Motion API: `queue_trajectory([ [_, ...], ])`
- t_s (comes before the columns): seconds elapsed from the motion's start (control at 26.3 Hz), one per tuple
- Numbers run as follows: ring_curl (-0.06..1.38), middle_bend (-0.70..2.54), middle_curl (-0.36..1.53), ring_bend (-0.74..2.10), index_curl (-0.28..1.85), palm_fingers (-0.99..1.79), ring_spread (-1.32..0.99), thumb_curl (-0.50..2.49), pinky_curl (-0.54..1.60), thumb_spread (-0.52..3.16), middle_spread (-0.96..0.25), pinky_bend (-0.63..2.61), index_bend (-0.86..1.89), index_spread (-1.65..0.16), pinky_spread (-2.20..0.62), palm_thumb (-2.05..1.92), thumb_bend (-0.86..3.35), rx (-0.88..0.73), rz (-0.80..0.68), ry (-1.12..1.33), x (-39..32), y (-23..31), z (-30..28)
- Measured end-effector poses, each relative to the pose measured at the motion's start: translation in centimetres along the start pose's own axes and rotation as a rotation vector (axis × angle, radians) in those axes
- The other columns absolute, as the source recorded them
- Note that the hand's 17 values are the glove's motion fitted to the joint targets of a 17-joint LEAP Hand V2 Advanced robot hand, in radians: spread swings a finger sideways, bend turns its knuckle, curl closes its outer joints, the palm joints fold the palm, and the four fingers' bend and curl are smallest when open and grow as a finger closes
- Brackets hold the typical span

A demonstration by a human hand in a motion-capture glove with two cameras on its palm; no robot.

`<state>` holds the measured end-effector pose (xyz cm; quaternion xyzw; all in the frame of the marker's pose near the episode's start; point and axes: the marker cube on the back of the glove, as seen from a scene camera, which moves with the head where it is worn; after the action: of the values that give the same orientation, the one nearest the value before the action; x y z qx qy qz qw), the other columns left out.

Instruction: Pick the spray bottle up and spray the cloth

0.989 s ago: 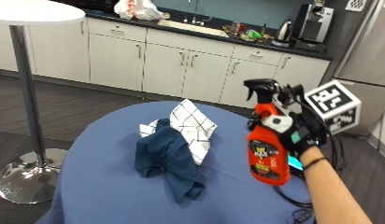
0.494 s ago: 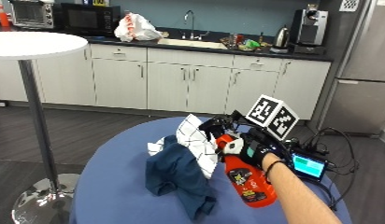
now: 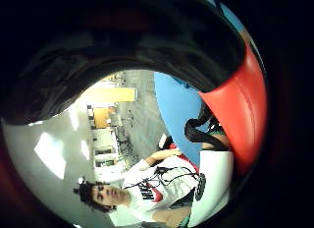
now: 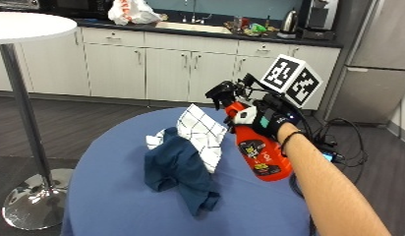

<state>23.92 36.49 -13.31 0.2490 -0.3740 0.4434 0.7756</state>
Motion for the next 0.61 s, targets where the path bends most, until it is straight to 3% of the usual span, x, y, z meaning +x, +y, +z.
queue_trajectory([
  [0.61,0.41,0.45,0.47,0.49,0.32,1.16,-0.11,0.63,0.34,0.71,-0.13,0.45,0.12,-0.19,0.01,1.00,-0.03,-0.024,0.030,0.021,1.1,0.0,0.8],
])
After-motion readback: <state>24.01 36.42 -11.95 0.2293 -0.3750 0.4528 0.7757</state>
